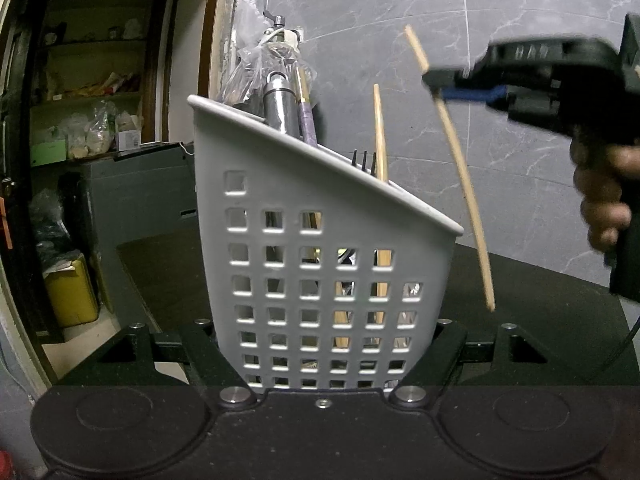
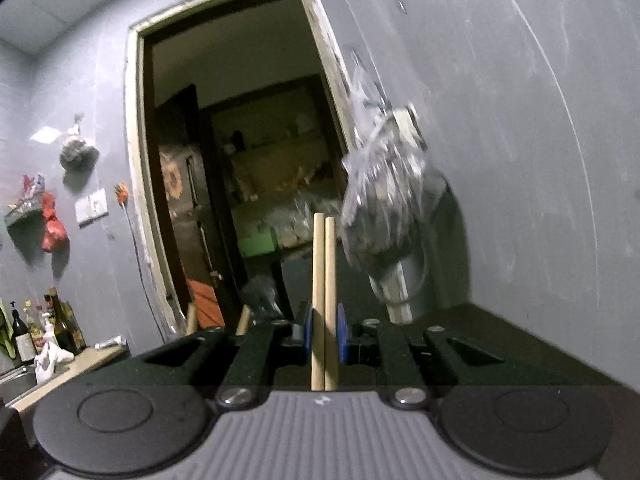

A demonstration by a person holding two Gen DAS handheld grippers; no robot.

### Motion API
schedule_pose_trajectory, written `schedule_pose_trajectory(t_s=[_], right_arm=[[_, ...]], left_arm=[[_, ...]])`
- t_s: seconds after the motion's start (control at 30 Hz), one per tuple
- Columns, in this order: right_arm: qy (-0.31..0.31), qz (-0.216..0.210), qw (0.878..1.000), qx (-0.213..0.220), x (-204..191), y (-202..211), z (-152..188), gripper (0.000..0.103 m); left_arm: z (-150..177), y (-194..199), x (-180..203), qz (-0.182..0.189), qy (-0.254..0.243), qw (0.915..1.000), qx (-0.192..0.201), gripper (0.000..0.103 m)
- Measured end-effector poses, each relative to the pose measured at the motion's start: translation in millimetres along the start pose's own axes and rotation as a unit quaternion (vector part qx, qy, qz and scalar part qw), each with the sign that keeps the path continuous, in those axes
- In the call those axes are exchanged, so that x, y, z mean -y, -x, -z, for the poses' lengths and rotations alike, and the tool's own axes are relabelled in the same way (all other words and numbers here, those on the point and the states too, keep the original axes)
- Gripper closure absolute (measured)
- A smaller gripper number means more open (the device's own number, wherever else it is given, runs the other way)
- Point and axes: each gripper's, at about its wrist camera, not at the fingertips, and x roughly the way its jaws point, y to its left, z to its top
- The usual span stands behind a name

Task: Organize utensils
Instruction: 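Raise the plain chopsticks above the basket rim with the right tool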

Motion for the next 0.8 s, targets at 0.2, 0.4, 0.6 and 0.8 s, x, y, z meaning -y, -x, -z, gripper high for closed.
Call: schedule_pose_trajectory(t_s=[0.2, 0.4, 0.6, 0.8], right_arm=[[0.015, -0.015, 0.999, 0.047, -12.6, 16.4, -22.3, 0.089], [0.041, -0.042, 0.995, 0.082, -31.6, 30.1, -42.0, 0.088], [0.049, -0.078, 0.990, 0.106, -50.1, 34.2, -58.3, 0.088], [0.043, -0.114, 0.987, 0.106, -66.2, 22.3, -59.0, 0.088]], left_arm=[[0.0, 0.1, 0.0, 0.000, 0.000, 1.0000, 0.000, 0.027], [0.7, 0.4, 0.9, -0.001, 0.002, 1.0000, 0.000, 0.027], [1.0, 0.9, 0.6, -0.001, 0.002, 1.0000, 0.000, 0.027], [1.3, 1.3, 0.5, -0.001, 0.003, 1.0000, 0.000, 0.027]])
